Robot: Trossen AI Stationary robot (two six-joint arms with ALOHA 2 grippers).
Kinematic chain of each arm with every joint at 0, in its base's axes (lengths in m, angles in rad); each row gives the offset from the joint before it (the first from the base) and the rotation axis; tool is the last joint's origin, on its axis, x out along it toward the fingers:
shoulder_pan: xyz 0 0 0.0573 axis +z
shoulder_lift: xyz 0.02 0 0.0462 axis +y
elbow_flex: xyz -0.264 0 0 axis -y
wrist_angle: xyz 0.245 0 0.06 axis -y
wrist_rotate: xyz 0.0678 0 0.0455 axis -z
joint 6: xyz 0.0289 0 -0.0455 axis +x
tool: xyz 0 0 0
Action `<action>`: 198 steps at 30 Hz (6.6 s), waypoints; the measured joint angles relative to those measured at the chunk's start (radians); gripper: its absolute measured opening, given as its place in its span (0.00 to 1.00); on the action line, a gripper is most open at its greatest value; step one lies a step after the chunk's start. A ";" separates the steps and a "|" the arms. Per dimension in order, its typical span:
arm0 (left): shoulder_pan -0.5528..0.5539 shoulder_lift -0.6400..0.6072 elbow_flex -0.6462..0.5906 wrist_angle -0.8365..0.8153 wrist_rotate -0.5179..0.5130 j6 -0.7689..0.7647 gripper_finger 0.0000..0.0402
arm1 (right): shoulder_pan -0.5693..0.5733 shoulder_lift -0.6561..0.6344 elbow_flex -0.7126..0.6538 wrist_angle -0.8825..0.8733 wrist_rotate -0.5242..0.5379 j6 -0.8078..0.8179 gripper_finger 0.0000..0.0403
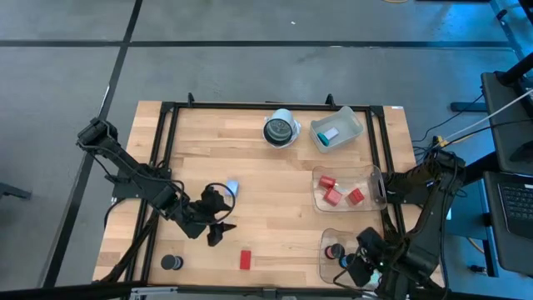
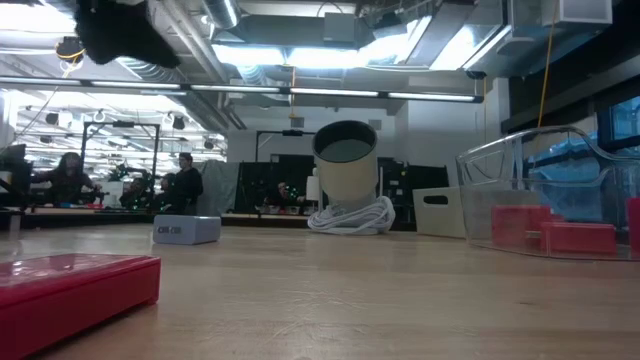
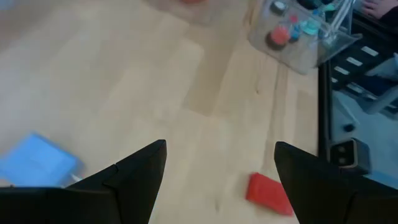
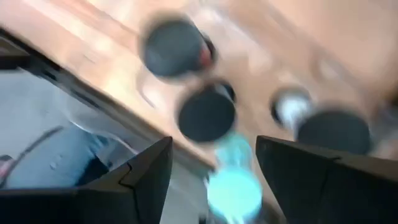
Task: Pick & Place Office items
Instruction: Put the blue charger adapter into the top transparent bin
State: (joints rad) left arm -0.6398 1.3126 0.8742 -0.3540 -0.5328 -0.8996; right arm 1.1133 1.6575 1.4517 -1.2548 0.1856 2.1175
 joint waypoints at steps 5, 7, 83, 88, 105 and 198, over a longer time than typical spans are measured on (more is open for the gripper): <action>0.000 0.000 0.000 -0.058 0.073 -0.136 0.74 | -0.015 -0.011 0.000 0.001 0.205 -0.151 0.58; 0.000 0.000 0.000 -0.086 0.099 -0.180 0.74 | -0.024 -0.012 0.000 0.002 0.270 -0.211 0.58; 0.280 0.475 0.001 -0.246 -0.129 -0.544 0.78 | -0.430 -0.012 0.000 0.024 0.611 -1.063 0.58; 0.266 0.433 -0.001 -0.254 -0.132 -0.498 0.64 | -0.441 -0.012 0.000 0.025 0.611 -1.063 0.58; 0.147 0.183 0.007 -0.135 -0.242 0.013 0.51 | -0.547 -0.012 0.000 0.205 0.620 -1.069 0.58; 0.085 0.172 0.002 0.875 -1.038 1.171 0.74 | -0.797 -0.249 -0.307 -0.282 0.016 -0.815 0.30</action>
State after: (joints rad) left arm -0.5549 1.4845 0.8757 0.5211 -1.5708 0.2718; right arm 0.3161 1.4087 1.1451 -1.5372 0.2016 1.3026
